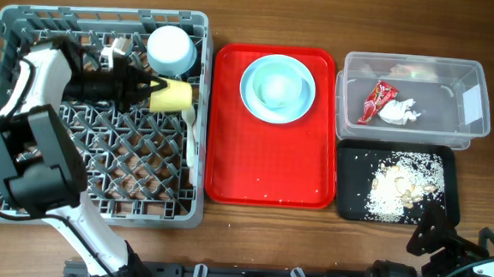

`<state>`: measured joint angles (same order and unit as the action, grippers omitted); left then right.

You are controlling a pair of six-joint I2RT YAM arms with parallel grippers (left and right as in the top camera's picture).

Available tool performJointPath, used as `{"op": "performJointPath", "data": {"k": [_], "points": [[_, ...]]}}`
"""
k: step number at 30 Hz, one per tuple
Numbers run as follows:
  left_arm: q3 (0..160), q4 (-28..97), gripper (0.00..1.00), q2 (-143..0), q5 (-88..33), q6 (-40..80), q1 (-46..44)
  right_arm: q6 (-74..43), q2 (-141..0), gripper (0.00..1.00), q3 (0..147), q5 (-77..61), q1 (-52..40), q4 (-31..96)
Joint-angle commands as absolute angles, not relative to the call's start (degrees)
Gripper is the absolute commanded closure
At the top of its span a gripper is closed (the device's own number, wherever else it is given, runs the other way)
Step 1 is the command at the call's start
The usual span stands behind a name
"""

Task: Sort waste into correct bins and load items into the dishwasher rack
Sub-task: 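Grasp the yellow cup with the left gripper and carry it to the rack, then lower the yellow cup into the rack's upper middle and release it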

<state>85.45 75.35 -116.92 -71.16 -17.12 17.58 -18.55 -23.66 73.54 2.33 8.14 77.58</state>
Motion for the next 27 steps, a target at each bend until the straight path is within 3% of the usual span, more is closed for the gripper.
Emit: {"op": "performJointPath", "data": {"k": [1, 5, 12, 27], "points": [[81.93, 72.82, 0.96, -117.25, -74.41, -20.6, 17.91, -18.17, -23.29, 0.0, 73.49, 1.58, 8.27, 77.56], [81.43, 71.16, 0.96, -117.25, -85.41, -18.81, 17.91, -18.15, -23.29, 0.0, 73.49, 1.58, 8.27, 77.56], [81.43, 66.94, 0.96, -117.25, -72.79, -14.74, 17.91, -18.17, -23.29, 0.0, 73.49, 1.58, 8.27, 77.6], [80.49, 62.35, 0.96, -119.37, -68.99, -14.31, 17.91, -18.17, -23.29, 0.0, 73.49, 1.58, 8.27, 77.62]]}}
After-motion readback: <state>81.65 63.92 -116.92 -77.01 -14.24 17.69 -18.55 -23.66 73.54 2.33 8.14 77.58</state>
